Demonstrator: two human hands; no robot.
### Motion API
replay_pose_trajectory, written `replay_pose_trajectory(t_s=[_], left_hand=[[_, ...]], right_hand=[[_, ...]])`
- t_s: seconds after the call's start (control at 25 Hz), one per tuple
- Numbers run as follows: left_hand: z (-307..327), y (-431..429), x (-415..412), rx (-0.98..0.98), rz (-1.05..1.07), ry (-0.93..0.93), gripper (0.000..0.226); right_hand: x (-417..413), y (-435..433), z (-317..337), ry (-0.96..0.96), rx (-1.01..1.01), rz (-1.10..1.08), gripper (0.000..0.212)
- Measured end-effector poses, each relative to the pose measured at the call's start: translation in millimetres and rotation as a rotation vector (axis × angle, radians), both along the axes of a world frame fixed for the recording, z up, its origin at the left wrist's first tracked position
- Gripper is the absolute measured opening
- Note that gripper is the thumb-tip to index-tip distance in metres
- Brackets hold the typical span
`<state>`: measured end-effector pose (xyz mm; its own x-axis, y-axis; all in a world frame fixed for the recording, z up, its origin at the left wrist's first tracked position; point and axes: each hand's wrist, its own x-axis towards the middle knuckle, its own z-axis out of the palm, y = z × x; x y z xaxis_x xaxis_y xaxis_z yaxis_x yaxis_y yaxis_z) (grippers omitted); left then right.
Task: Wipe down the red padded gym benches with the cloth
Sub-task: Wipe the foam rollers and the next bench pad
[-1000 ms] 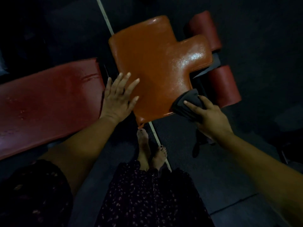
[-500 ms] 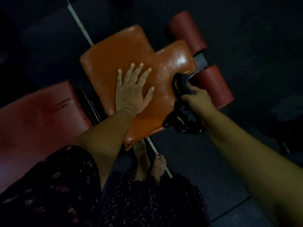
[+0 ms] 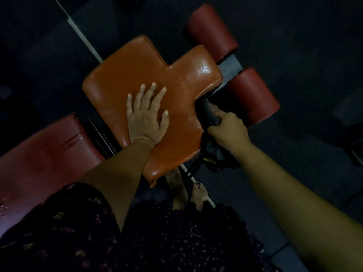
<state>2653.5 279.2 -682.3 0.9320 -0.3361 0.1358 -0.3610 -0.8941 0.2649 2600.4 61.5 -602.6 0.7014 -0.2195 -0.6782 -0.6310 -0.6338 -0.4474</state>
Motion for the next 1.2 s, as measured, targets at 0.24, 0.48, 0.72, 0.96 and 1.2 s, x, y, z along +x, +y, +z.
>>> replay_pose_trajectory(t_s=[0.24,0.48,0.72,0.96,1.2], left_hand=[[-7.0,1.1,-1.6,-0.019,-0.017,-0.046,0.055],[-5.9,2.4,-2.4,-0.025,-0.011,-0.036,0.055],[-5.0,2.5,-1.3,-0.003,-0.012,-0.021,0.056],[-4.2,2.5,-1.0,-0.014,-0.013,-0.017,0.055],[-1.3,1.3,-1.9,-0.022,-0.028,0.023,0.057]], right_hand=[[-39.8,-16.3,-16.3,0.088,0.067,-0.102,0.064],[-64.8,12.6,-3.9,-0.053,-0.039,-0.064,0.072],[-72.7,18.4,-22.9,0.022,0.035,-0.229,0.088],[-114.6,77.6,1.9,-0.11,0.159,-0.292,0.095],[-110.3,106.7,-19.5,-0.213,0.482,-0.818,0.096]])
